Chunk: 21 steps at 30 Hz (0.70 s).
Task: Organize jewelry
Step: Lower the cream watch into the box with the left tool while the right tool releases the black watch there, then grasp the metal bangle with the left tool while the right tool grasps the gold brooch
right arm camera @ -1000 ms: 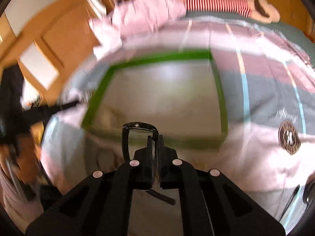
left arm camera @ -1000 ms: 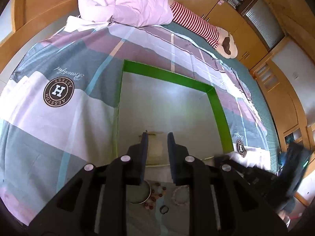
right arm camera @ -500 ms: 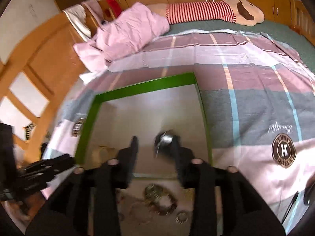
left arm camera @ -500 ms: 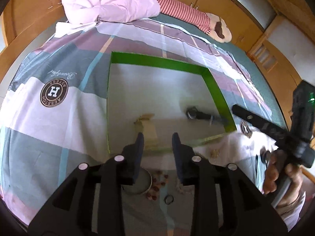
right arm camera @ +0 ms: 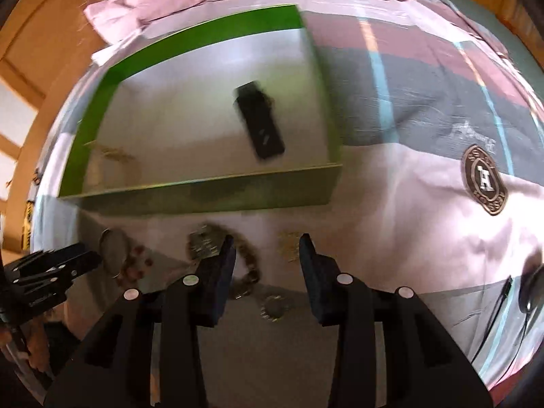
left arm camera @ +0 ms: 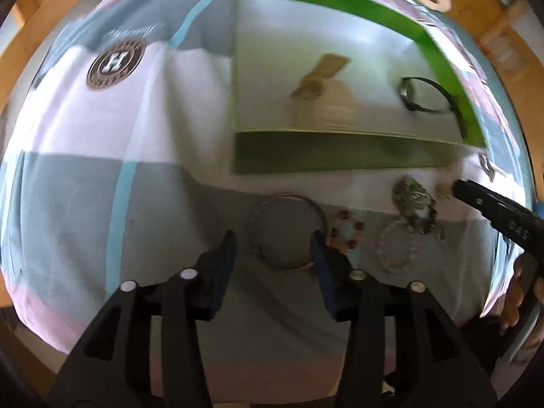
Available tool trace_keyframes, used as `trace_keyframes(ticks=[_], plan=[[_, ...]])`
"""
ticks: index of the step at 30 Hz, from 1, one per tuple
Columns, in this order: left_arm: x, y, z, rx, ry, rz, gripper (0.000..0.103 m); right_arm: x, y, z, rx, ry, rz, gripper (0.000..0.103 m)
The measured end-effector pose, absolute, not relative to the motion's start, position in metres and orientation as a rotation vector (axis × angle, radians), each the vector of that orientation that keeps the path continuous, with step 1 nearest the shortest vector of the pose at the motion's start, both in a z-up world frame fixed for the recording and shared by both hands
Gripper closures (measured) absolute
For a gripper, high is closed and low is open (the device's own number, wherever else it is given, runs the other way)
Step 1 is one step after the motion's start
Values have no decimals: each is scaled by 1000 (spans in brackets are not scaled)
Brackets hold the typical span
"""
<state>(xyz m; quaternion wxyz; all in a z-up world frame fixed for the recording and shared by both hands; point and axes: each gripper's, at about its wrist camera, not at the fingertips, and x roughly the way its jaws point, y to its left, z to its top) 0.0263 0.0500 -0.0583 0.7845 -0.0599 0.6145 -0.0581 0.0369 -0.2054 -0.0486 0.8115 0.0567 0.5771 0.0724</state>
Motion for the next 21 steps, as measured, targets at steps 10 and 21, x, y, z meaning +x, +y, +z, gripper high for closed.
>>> trace_keyframes(ticks=[10,21], plan=[[30,49,-67,-128,1342,-108,52,53,-201,-77,105,1294,140,83],[31,35,-64,-163,1317,-158,46,50,-192,-69,119,1272,177,83]])
